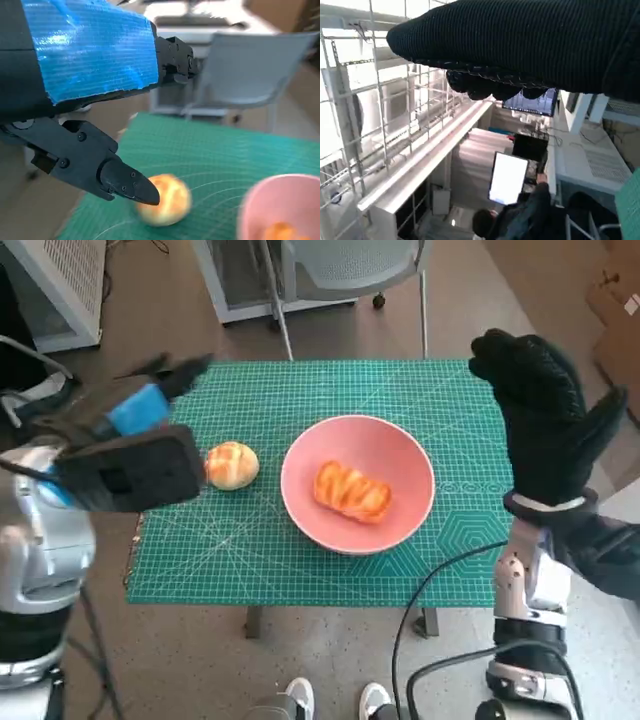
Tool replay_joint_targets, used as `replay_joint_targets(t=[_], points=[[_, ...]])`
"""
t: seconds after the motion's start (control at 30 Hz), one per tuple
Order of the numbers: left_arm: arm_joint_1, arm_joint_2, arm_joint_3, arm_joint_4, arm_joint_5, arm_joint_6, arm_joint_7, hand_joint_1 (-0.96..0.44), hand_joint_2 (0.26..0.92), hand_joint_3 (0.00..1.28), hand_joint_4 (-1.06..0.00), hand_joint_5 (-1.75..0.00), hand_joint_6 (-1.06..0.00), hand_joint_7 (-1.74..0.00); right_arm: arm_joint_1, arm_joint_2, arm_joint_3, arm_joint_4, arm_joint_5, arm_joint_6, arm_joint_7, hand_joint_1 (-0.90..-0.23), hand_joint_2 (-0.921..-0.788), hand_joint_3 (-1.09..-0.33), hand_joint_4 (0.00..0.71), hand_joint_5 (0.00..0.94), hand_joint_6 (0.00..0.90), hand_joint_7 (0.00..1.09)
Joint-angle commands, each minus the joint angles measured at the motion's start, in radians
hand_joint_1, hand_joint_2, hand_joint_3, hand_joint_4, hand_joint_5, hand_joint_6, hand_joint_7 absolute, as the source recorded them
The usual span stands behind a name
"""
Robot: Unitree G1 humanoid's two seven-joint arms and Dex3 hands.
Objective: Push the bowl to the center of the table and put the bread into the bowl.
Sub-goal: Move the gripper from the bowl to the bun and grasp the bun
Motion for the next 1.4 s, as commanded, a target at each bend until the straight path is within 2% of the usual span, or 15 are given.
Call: replay_joint_targets(t=[0.03,0.67,0.97,1.4], points=[[0.015,0.000,-0.020,0.019,-0.008,0.015,-0.016,-0.29,0.715,0.00,0.00,0.00,-0.14,-0.01,-0.012,0.002,-0.004,0.032,0.018,0.002,0.020,-0.579,-0.921,-0.655,0.314,0.001,0.361,0.00],[-0.082,-0.112,-0.150,0.288,0.013,-0.026,0.056,-0.21,0.708,0.00,0.00,0.00,-0.14,0.00,-0.046,-0.008,-0.016,0.090,0.055,0.013,0.086,-0.582,-0.921,-0.647,0.324,0.004,0.384,0.01],[-0.205,-0.212,-0.241,0.603,0.056,-0.098,0.172,-0.12,0.705,0.00,0.00,0.00,-0.15,-0.01,-0.041,-0.014,-0.024,0.090,0.050,0.016,0.092,-0.583,-0.921,-0.647,0.328,0.004,0.388,0.01],[-0.364,-0.345,-0.363,1.065,0.136,-0.175,0.364,-0.11,0.706,0.00,0.00,0.00,-0.18,-0.02,-0.021,-0.025,-0.023,0.051,0.038,0.022,0.076,-0.581,-0.921,-0.651,0.330,0.003,0.388,0.01]])
